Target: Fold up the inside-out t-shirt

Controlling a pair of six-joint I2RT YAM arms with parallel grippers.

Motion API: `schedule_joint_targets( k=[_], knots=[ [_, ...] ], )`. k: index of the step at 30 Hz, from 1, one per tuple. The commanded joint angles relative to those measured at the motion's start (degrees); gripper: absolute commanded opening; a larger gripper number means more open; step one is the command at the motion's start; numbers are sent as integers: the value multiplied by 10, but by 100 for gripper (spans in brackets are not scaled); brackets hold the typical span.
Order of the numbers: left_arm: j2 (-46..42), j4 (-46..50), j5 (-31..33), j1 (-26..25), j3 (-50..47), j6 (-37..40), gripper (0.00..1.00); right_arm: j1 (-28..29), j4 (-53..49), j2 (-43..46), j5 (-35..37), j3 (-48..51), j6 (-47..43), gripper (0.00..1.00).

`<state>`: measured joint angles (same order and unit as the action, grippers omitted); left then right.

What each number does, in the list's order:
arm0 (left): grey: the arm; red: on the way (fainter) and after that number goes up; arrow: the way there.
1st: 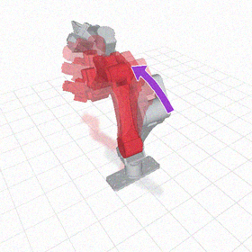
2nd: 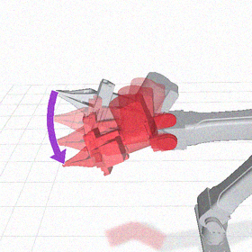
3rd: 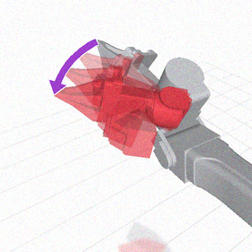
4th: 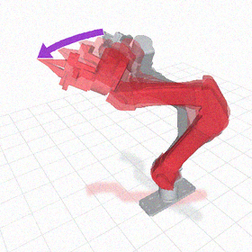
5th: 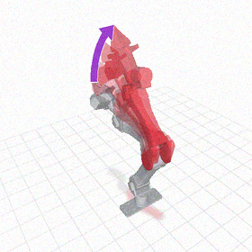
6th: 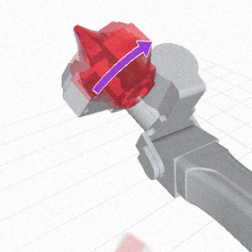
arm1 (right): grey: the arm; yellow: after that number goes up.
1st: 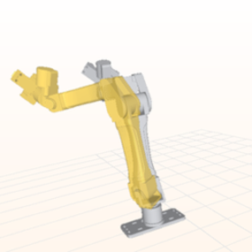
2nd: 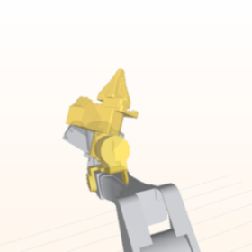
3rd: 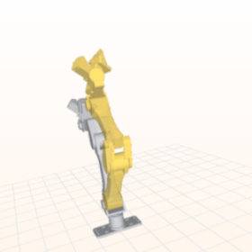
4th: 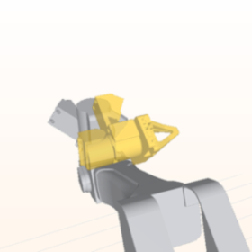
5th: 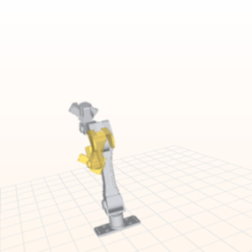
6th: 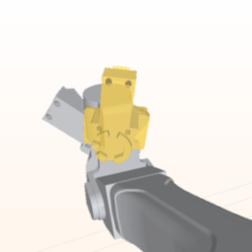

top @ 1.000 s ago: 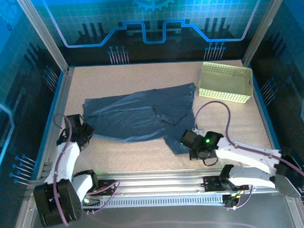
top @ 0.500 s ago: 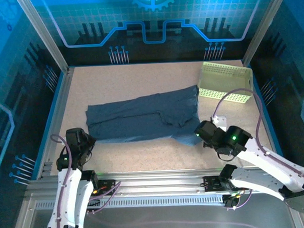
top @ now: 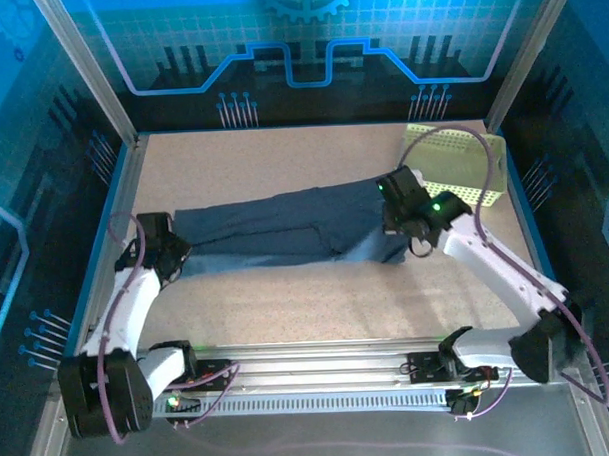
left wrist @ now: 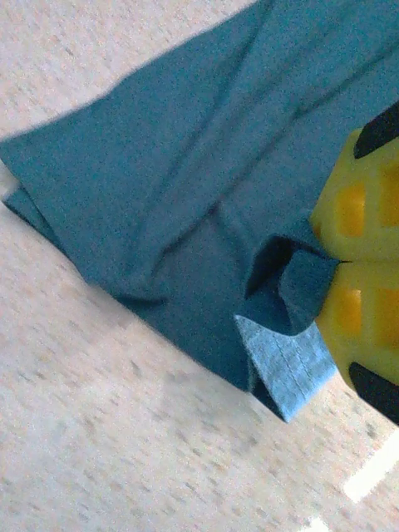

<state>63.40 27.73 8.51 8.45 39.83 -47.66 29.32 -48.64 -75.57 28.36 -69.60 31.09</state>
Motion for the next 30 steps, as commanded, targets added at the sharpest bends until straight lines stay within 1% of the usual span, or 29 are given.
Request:
schedule_joint_targets(
  k=[1,3,7,11,20,27,30],
  knots=[
    [59,-28,34,-3,49,22,0,-25,60,-59,-17,-49,-59,0],
    [92,-33,37,-3,71,22,0,-37,71,-103,-19,-80,-73,0],
    [149,-27,45,-3,125,24,0,-50,84,-185,0,-141,-100,0],
    [190,-16,56,-2,172,30,0,-63,89,-245,-3,-195,-112,0],
    [279,-7,74,2,234,29,0,-74,87,-335,3,-276,-127,0],
    [342,-19,62,26,256,24,0,-80,82,-386,19,-320,-133,0],
    [366,-17,61,29,276,29,2,-88,83,-404,14,-332,-132,0]
  ],
)
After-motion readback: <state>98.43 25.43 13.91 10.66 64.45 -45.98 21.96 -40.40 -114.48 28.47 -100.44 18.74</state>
